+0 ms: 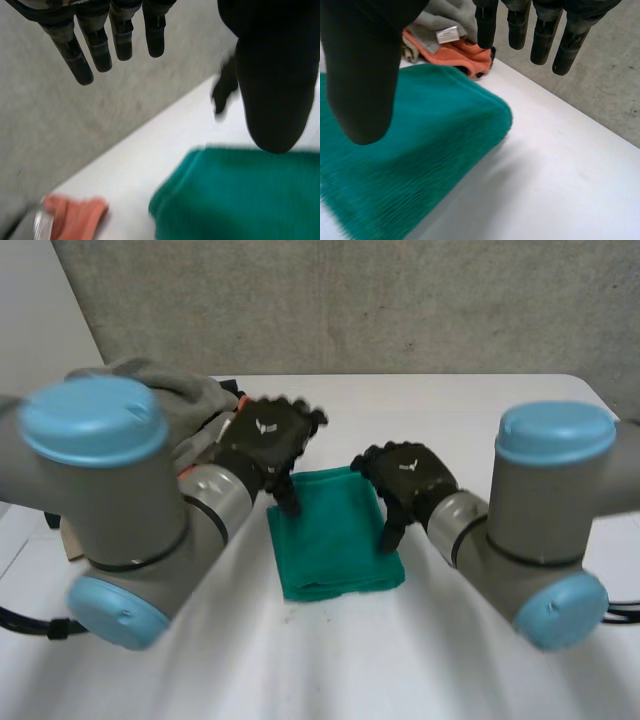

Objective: Fold the laundry.

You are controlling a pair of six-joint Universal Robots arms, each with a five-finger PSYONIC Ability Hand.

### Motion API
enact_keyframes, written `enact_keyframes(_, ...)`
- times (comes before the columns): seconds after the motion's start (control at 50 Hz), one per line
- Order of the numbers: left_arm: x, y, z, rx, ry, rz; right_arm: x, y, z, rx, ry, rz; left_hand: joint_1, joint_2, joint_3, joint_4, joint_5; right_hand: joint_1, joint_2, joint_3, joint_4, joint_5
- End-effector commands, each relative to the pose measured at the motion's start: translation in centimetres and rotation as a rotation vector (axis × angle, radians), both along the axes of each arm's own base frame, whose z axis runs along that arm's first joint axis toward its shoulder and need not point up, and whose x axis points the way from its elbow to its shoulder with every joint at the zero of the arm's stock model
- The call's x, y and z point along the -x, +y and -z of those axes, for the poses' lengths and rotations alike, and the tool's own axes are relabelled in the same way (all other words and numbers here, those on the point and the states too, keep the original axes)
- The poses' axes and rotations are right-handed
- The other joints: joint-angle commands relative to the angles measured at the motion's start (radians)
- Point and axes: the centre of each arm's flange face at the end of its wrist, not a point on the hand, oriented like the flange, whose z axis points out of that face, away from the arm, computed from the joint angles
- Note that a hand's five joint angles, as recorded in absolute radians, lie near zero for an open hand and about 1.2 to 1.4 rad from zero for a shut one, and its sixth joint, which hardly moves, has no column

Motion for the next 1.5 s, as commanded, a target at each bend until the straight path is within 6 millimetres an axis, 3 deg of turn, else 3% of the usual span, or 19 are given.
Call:
enact_keyframes(0.02, -0.6, 0.1, -2.6, -0.055, 0.127, 0.258, 0.2, 3.9, 3.8, 0.044, 0.059, -0.078, -0.028, -0.013, -0.02, -0.015, -0.006, -0.025, -0.045, -0.038, -0.061, -0.063)
enact_keyframes(0.12, -1.0, -0.1, -2.1, -0.109, 0.14, 0.327, -0.8, 4.9, 5.8, 0.114, 0.091, -0.136, -0.022, -0.008, -0.014, -0.009, -0.001, -0.025, -0.045, -0.038, -0.061, -0.063)
enact_keyframes(0.2, -1.1, -0.1, -2.0, -0.111, 0.136, 0.321, -1.5, 4.0, 7.7, 0.153, 0.114, -0.127, -0.025, -0.011, -0.017, -0.012, -0.004, -0.025, -0.045, -0.038, -0.061, -0.063)
enact_keyframes(0.38, -1.1, 0.1, -1.7, -0.117, 0.132, 0.323, -1.6, 2.2, 7.1, 0.21, 0.108, -0.033, -0.025, -0.011, -0.017, -0.012, -0.004, -0.025, -0.045, -0.038, -0.061, -0.063)
enact_keyframes(0.5, -1.2, 0.1, -1.6, -0.118, 0.13, 0.316, -0.2, 2.7, 6.4, 0.126, 0.022, 0.018, -0.022, -0.008, -0.014, -0.009, -0.001, -0.025, -0.045, -0.038, -0.061, -0.063)
enact_keyframes(0.56, -1.2, 0.0, -1.6, -0.117, 0.13, 0.31, 2.8, -0.3, 4.2, 0.047, -0.147, 0.176, -0.019, -0.005, -0.011, -0.006, 0.002, -0.025, -0.045, -0.038, -0.061, -0.063)
enact_keyframes(0.64, -1.2, 0.1, -1.7, -0.114, 0.131, 0.311, 4.9, -1.9, 4.9, -0.117, -0.225, 0.248, -0.016, -0.002, -0.008, -0.003, 0.005, -0.025, -0.045, -0.038, -0.061, -0.063)
enact_keyframes(0.8, -1.1, 0.2, -1.7, -0.117, 0.13, 0.313, 3.9, -1.8, 7.6, -0.387, -0.34, 0.214, -0.013, 0.001, -0.005, 0.0, 0.008, -0.025, -0.045, -0.038, -0.061, -0.063)
enact_keyframes(1.2, -1.1, 0.2, -1.6, -0.12, 0.128, 0.314, 2.7, -2.9, 8.9, -0.421, -0.361, 0.204, -0.01, 0.004, -0.003, 0.002, 0.011, -0.021, -0.041, -0.034, -0.057, -0.059)
enact_keyframes(1.3, -1.1, 0.2, -1.5, -0.122, 0.128, 0.314, 2.3, -3.2, 8.9, -0.414, -0.371, 0.196, -0.01, 0.004, -0.003, 0.002, 0.011, 0.138, 0.117, 0.124, 0.102, 0.1)
enact_keyframes(1.38, -1.1, 0.1, -1.5, -0.121, 0.129, 0.314, 1.7, -3.3, 8.9, -0.429, -0.398, 0.191, -0.01, 0.004, -0.003, 0.002, 0.011, 0.41, 0.39, 0.397, 0.374, 0.372)
enact_keyframes(1.46, -1.1, 0.1, -1.5, -0.119, 0.129, 0.314, 1.2, -3.7, 8.8, -0.442, -0.434, 0.19, -0.01, 0.004, -0.003, 0.002, 0.011, 1.085, 1.064, 1.071, 1.049, 1.047)
enact_keyframes(1.5, -1.1, 0.1, -1.5, -0.119, 0.129, 0.312, 1.0, -4.1, 8.6, -0.439, -0.447, 0.191, -0.01, 0.004, -0.003, 0.002, 0.011, 1.197, 1.177, 1.183, 1.161, 1.159)
